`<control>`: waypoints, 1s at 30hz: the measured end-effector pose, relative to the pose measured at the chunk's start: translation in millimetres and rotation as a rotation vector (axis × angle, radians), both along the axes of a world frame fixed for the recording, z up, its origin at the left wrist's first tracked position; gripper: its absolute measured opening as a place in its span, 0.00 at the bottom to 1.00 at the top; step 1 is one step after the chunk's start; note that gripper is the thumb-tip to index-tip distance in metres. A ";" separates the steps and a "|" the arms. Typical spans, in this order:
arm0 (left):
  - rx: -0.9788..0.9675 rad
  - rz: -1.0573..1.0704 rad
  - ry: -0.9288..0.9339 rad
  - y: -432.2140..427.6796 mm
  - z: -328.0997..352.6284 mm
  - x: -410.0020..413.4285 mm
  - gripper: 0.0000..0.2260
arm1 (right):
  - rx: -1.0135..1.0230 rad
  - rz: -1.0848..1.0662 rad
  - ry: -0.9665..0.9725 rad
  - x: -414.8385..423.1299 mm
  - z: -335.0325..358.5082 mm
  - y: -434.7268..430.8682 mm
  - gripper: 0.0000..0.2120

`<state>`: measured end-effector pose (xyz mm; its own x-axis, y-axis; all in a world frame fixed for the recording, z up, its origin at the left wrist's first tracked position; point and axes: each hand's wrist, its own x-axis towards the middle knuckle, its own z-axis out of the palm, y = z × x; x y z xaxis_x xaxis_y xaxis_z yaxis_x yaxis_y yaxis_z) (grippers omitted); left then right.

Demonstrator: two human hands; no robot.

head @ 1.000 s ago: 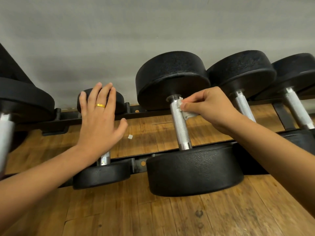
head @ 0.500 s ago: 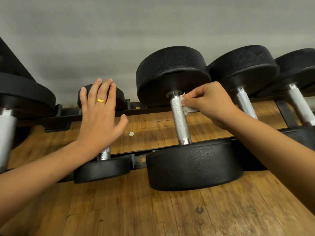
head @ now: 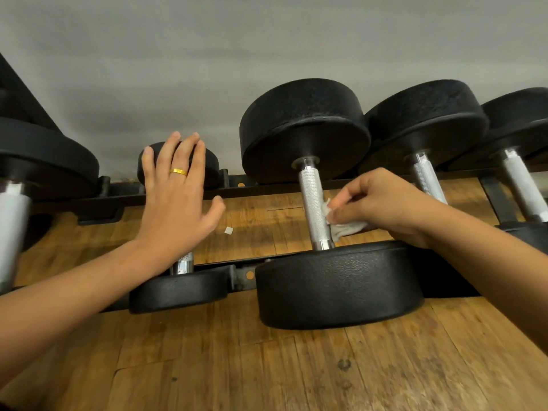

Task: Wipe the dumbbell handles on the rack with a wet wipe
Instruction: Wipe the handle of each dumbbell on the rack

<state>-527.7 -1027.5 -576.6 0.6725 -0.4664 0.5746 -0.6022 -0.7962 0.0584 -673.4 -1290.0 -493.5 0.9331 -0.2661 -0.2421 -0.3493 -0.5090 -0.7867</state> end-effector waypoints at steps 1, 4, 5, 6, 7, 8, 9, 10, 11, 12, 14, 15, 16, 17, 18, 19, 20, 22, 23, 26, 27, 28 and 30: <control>0.000 -0.001 0.000 -0.1 0.1 -0.1 0.36 | 0.015 -0.020 -0.011 -0.2 -0.8 0.2 0.04; -0.001 0.000 -0.004 0.3 -0.2 0.6 0.36 | -0.019 -0.064 -0.097 3.2 -2.7 1.7 0.03; -0.001 0.000 -0.004 0.5 -0.7 0.8 0.36 | -0.030 -0.049 -0.085 3.7 -0.9 1.7 0.03; 0.000 0.000 -0.003 0.5 -1.2 0.8 0.35 | -0.021 -0.016 -0.034 2.1 2.3 2.0 0.04; 0.000 -0.002 -0.002 0.2 -1.6 0.7 0.35 | 0.012 0.032 0.043 -0.2 5.1 2.5 0.05; -0.001 -0.003 -0.001 0.0 -1.5 0.4 0.35 | 0.041 0.086 0.124 -3.1 7.5 3.3 0.05; -0.002 -0.002 0.001 -0.3 -1.4 -0.3 0.35 | 0.040 0.130 0.181 -5.0 8.4 4.7 0.06; -0.001 -0.001 0.000 -0.5 -0.7 -1.0 0.35 | 0.013 0.151 0.204 -5.5 9.8 6.4 0.07; 0.002 -0.001 0.000 -0.9 -0.3 -1.7 0.36 | -0.010 0.148 0.199 -4.6 10.7 7.8 0.07; 0.006 0.000 -0.001 -1.0 0.5 -2.0 0.36 | -0.027 0.138 0.182 -2.5 12.0 9.4 0.06; 0.015 0.001 -0.001 -0.8 1.7 -1.9 0.36 | -0.083 0.111 0.118 3.0 15.3 11.1 0.06; 0.020 0.002 0.000 -0.5 2.1 -1.5 0.36 | -0.112 0.085 0.062 5.6 16.2 10.6 0.05; 0.025 0.003 0.000 -0.4 2.2 -1.6 0.36 | -0.128 0.054 -0.012 7.2 16.3 9.9 0.05; 0.030 0.004 0.000 0.1 2.2 -1.7 0.36 | -0.138 0.025 -0.102 8.9 15.1 9.3 0.04; 0.035 0.004 0.000 0.5 2.1 -1.7 0.36 | -0.165 0.001 -0.201 10.2 13.1 9.1 0.03; 0.042 0.004 -0.002 0.7 1.9 -1.9 0.36 | -0.223 -0.015 -0.293 12.3 9.8 8.9 0.02; 0.051 0.006 -0.006 0.8 1.8 -1.9 0.37 | -0.293 -0.022 -0.368 14.9 6.1 8.7 0.03; 0.074 0.016 -0.010 0.8 1.7 -1.5 0.37 | -0.397 -0.026 -0.451 21.0 -0.5 10.5 0.06; 0.079 0.020 -0.009 0.6 1.8 -1.1 0.37 | -0.427 -0.031 -0.470 24.1 -2.6 11.3 0.08; 0.075 0.017 0.001 -0.5 1.7 -1.4 0.36 | -0.497 -0.025 -0.494 29.3 -2.9 13.2 0.09; 0.073 0.013 0.003 -0.3 1.4 -1.4 0.35 | -0.513 -0.016 -0.496 30.1 -2.7 13.8 0.09; 0.071 0.009 0.002 0.1 1.2 -1.3 0.35 | -0.524 -0.009 -0.502 30.4 -2.7 14.3 0.08; 0.064 0.004 0.001 0.8 0.9 -1.6 0.35 | -0.551 -0.008 -0.525 30.8 -3.7 14.9 0.08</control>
